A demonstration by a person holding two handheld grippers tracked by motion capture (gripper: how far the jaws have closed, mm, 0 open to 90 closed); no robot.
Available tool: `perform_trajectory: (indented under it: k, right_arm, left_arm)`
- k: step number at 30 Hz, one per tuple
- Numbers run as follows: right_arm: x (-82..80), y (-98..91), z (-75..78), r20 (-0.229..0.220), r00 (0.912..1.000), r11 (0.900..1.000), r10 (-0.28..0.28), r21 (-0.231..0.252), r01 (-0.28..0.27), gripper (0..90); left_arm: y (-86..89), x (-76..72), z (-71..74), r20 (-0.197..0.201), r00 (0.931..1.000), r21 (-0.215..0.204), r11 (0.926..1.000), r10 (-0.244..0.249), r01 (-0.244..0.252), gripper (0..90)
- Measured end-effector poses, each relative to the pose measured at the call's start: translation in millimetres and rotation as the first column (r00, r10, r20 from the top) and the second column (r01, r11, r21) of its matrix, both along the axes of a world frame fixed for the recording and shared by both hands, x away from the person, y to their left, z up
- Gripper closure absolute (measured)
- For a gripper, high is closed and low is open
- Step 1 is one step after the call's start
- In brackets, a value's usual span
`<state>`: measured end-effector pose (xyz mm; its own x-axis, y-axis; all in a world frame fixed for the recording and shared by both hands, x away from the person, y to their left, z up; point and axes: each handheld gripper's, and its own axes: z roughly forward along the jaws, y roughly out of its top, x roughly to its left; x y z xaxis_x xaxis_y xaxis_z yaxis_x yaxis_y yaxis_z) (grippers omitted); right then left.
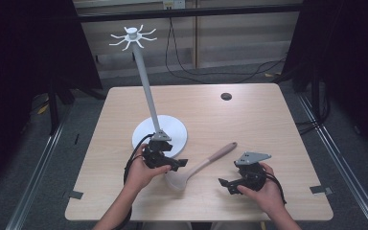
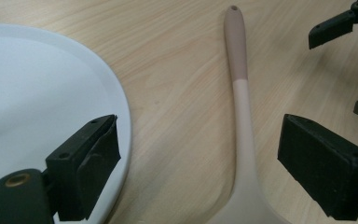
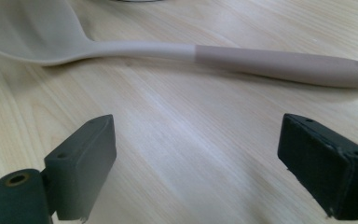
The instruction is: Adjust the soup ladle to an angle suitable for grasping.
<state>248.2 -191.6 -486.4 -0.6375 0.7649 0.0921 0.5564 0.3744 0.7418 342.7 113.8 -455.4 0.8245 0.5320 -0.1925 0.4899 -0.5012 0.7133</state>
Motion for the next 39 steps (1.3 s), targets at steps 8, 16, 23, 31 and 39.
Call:
perform_trajectory:
  k: [8, 16, 23, 31, 39]
  right_arm:
    - [1.3, -5.0, -0.3, -0.006, 0.9999, 0.9999, -0.015, -0.004, 0.015, 9.0]
    - [2.4, -6.0, -1.5, -0.017, 0.9998, 0.9999, -0.012, -0.012, 0.012, 8.4]
    - [2.6, -7.2, 0.3, -0.010, 0.9999, 0.9999, -0.010, -0.012, 0.010, 8.4]
    - [2.1, -7.5, 0.1, -0.017, 0.9999, 0.9999, -0.003, -0.014, 0.002, 8.5]
    - [2.1, -8.0, 0.5, -0.016, 0.9999, 0.9999, 0.000, -0.012, 0.000, 8.6]
  left_arm:
    - [-12.1, 1.3, 4.3, -0.028, 0.9980, 0.069, 0.9959, -0.056, 0.058, 14.4]
    - [-22.8, 4.0, 8.3, -0.047, 0.9933, 0.168, 0.9794, -0.105, 0.112, 16.0]
    - [-31.7, 7.7, 14.3, -0.062, 0.9879, 0.204, 0.9670, -0.142, 0.152, 17.3]
    - [-45.2, 9.7, 12.0, -0.087, 0.9846, 0.244, 0.9550, -0.152, 0.169, 21.0]
    - [-57.7, 10.5, 8.3, -0.112, 0.9819, 0.286, 0.9412, -0.153, 0.179, 26.7]
